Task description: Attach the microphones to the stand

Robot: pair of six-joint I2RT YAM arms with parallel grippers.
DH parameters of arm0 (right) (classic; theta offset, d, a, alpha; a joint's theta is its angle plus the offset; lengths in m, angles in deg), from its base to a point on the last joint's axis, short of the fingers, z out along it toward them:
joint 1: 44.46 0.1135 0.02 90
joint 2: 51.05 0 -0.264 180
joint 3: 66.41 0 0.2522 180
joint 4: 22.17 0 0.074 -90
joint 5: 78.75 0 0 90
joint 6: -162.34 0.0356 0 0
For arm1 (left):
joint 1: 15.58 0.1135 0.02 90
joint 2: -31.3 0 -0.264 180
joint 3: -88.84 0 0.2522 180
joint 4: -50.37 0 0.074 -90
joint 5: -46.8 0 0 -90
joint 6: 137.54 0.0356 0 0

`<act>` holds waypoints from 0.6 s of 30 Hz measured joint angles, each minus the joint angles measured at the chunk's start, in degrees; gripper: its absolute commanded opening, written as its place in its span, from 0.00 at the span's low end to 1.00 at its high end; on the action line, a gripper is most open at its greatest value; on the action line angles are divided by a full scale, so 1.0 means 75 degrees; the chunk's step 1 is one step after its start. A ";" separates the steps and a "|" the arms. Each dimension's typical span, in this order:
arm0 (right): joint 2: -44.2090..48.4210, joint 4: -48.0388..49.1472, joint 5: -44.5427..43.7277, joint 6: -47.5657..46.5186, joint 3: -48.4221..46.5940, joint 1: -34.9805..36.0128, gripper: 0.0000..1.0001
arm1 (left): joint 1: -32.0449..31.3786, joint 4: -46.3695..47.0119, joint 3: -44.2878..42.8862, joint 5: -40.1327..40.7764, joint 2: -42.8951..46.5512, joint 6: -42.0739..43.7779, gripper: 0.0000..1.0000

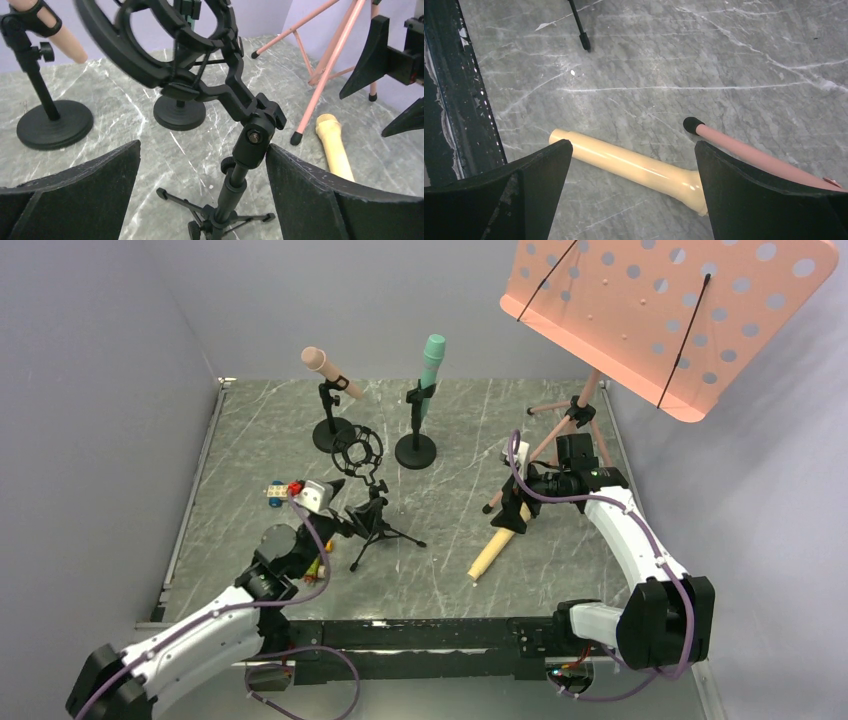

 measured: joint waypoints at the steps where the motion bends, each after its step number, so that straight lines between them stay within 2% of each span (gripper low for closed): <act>1: 0.0000 0.0015 0.0000 -0.0003 0.0000 -0.0003 1.00 | 0.0000 -0.0420 -0.0079 0.0058 0.0321 -0.0122 0.99; 7: 0.0020 0.0023 -0.0061 -0.0055 0.0000 -0.0085 1.00 | 0.0015 -0.4048 -0.1037 0.0816 0.2180 -0.1795 0.99; 11: 0.0064 0.0093 -0.0201 0.0020 0.0000 -0.0143 1.00 | 0.0015 -0.5356 -0.1262 0.0224 0.3206 -0.2241 0.97; 14: 0.0058 0.0163 -0.0283 0.0163 0.0000 -0.0163 1.00 | -0.0003 -0.6266 -0.1807 -0.0612 0.2789 -0.2317 0.93; 18: 0.0044 0.0204 -0.0425 0.0353 0.0000 -0.0195 1.00 | -0.0542 -0.6907 -0.2693 -0.1839 0.1346 -0.2261 0.93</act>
